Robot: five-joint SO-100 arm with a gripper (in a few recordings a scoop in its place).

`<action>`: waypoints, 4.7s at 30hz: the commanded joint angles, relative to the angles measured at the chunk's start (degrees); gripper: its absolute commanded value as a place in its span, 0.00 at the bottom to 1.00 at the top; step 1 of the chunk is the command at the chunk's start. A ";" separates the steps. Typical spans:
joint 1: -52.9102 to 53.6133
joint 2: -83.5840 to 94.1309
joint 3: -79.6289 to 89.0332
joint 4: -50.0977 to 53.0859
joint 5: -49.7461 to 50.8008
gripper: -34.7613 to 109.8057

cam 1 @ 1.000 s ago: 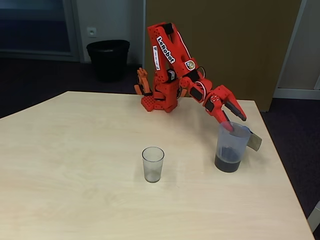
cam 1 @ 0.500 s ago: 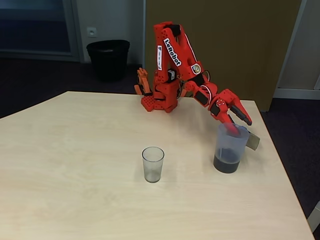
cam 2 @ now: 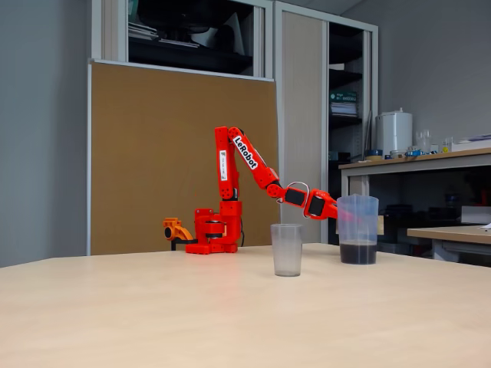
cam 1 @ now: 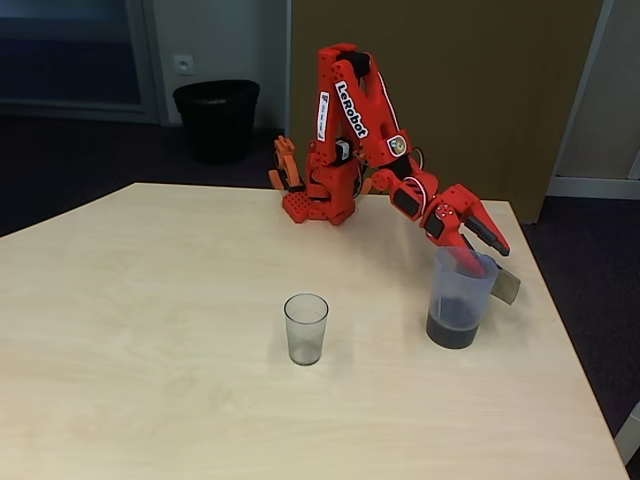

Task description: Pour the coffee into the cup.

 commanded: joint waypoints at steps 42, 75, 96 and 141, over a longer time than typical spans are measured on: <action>2.99 -15.82 -9.93 -9.84 -4.13 0.38; 8.09 -19.86 -12.92 -12.92 -10.46 0.24; 11.25 -8.88 -13.10 6.06 -7.65 0.24; 21.88 17.31 -26.02 55.11 7.82 0.24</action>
